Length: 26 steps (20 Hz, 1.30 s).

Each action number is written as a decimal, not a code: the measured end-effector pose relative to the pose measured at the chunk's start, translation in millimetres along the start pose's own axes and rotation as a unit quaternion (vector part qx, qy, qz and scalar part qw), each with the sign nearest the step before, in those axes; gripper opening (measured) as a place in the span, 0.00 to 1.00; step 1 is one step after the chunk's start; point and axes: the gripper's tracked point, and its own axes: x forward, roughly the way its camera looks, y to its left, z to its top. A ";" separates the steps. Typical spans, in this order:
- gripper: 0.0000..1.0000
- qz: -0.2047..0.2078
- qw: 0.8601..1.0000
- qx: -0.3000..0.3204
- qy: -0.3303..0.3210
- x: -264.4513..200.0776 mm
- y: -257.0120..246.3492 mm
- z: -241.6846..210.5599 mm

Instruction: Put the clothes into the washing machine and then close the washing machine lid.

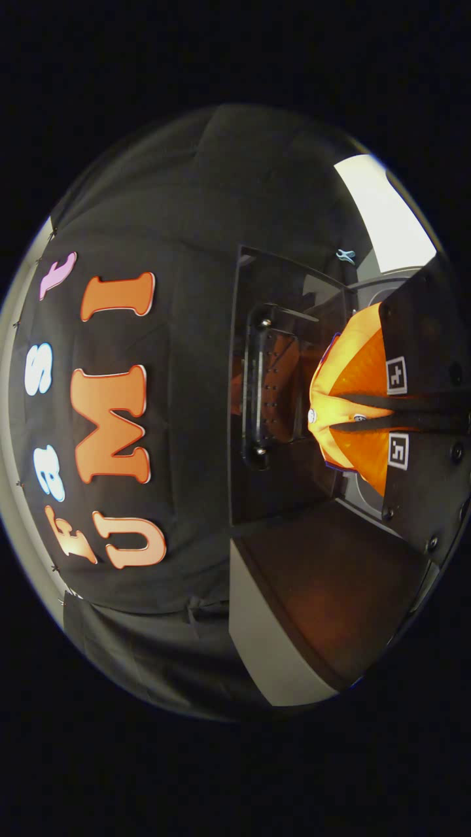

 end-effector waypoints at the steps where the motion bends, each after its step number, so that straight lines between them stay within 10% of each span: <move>1: 0.08 -0.001 1.000 0.002 0.013 7.6 -0.9 -11.3; 26: 0.08 -0.065 0.943 0.115 0.306 102.3 -30.9 -227.0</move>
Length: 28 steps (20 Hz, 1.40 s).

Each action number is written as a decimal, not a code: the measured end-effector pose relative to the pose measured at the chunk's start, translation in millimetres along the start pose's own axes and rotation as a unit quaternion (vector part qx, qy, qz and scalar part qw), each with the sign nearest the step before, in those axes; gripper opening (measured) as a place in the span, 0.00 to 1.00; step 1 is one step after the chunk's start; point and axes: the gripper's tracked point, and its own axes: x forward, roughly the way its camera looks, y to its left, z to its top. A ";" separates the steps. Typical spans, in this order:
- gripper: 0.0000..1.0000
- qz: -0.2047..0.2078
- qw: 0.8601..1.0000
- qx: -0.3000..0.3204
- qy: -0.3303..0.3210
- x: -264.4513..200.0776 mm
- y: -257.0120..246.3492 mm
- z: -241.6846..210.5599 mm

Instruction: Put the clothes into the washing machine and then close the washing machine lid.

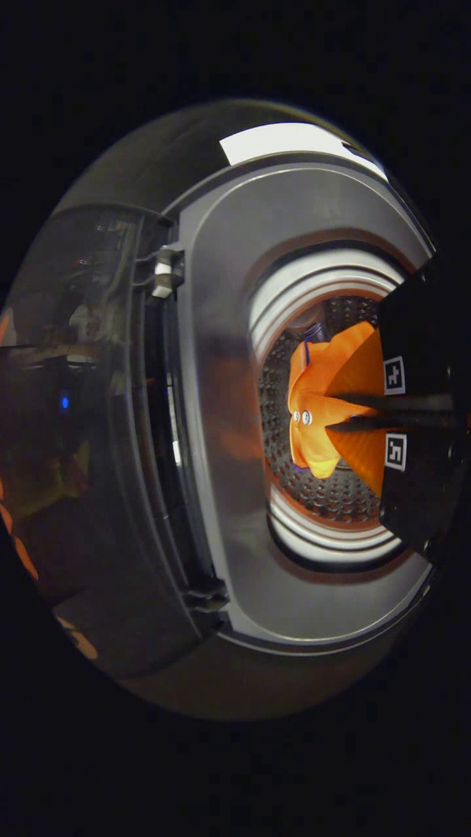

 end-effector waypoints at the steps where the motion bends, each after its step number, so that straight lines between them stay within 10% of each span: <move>1: 0.08 0.001 1.000 -0.003 0.002 1.1 0.1 -0.1; 12: 0.24 -0.010 1.000 -0.019 0.001 -8.9 -2.5 5.2; 19: 1.00 -0.023 0.999 -0.026 0.003 -20.7 -9.7 4.9; 28: 1.00 -0.007 1.000 -0.019 -0.019 -34.1 -4.9 1.9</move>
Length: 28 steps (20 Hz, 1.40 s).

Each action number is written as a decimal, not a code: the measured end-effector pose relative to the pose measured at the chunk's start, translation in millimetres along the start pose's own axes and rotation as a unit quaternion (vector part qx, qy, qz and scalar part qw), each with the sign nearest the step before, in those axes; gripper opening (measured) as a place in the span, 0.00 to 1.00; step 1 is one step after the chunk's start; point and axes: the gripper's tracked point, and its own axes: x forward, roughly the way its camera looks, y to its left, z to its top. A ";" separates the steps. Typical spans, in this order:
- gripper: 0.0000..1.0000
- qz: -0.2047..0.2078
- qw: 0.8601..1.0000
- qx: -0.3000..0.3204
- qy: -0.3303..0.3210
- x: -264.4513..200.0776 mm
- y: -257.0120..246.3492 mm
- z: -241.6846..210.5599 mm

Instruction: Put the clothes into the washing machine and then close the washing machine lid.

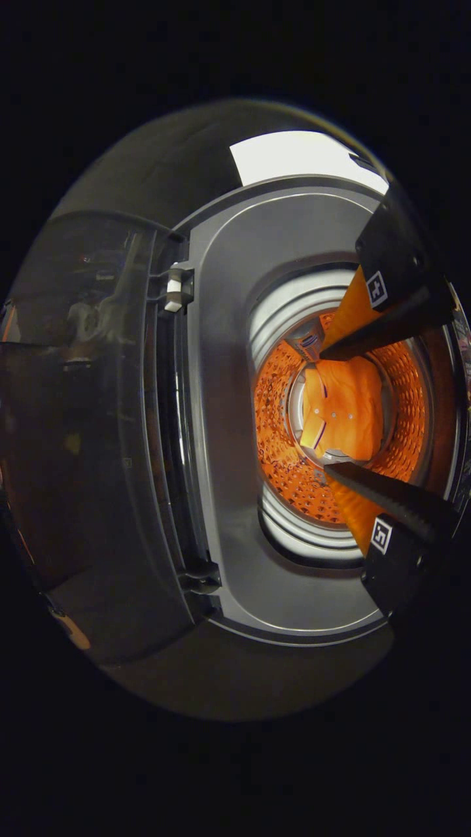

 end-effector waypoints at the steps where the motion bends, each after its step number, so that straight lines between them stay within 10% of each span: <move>1: 1.00 0.003 1.000 0.001 -0.009 -3.5 2.1 2.2; 21: 0.99 0.043 0.953 0.002 -0.301 -237.8 46.7 159.2; 28: 0.99 0.057 0.938 -0.008 -0.342 -252.9 56.4 255.9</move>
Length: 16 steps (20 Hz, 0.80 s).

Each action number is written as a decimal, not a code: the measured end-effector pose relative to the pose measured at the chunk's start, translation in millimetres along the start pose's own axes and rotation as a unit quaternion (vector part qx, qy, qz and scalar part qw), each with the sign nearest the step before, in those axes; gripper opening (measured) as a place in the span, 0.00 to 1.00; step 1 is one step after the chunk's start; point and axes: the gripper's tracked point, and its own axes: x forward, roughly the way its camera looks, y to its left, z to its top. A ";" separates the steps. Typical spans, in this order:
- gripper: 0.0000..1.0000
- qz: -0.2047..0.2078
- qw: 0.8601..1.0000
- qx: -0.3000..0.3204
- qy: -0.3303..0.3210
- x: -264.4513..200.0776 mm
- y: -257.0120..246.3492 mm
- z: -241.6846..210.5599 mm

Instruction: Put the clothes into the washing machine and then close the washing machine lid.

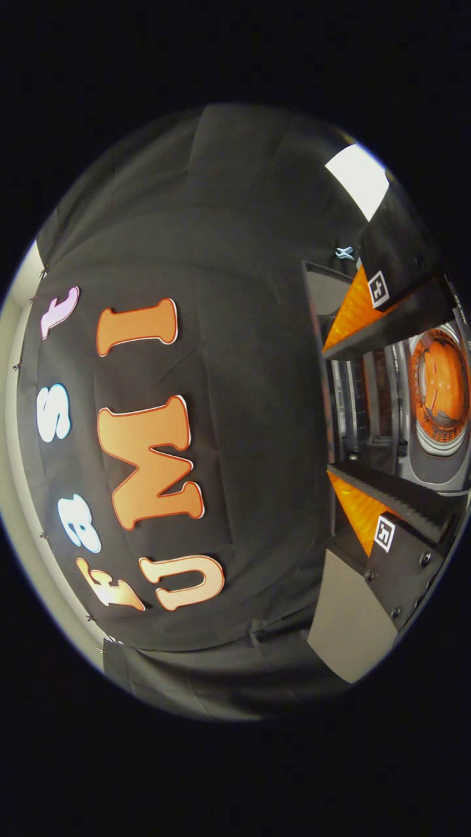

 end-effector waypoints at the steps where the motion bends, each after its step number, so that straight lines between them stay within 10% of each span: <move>1: 0.99 -0.001 1.000 -0.001 0.001 12.0 -2.7 4.2; 16: 0.99 -0.017 0.999 -0.010 0.047 116.5 -28.9 -7.9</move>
